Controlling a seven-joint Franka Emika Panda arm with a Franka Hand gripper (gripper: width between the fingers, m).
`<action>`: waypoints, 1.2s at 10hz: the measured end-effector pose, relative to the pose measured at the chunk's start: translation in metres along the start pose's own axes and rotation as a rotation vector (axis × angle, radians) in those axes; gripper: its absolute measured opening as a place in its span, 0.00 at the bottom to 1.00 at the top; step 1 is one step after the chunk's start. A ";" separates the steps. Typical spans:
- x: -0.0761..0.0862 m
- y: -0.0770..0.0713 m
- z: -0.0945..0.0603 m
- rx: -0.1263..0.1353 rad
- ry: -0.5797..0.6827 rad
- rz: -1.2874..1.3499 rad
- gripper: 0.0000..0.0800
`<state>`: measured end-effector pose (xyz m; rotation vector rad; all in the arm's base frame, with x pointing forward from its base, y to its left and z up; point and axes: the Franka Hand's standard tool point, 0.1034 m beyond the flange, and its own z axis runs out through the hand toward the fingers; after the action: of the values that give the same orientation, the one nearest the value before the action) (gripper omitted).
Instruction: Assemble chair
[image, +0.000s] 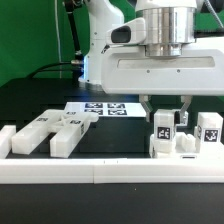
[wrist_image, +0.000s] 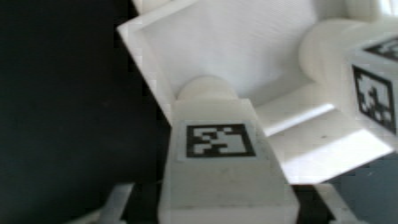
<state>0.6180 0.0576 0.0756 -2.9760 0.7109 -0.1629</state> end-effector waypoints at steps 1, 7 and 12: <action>-0.001 0.000 0.000 -0.002 0.002 0.130 0.36; -0.003 -0.001 0.002 0.001 0.008 0.774 0.36; -0.003 -0.002 0.001 0.001 0.008 0.823 0.44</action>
Offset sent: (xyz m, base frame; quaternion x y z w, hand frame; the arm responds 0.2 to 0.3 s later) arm -0.0125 0.0044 -0.0095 -0.0293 -0.0128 0.3193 0.9471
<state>0.6163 0.0605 0.0741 -2.4165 1.8224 -0.1132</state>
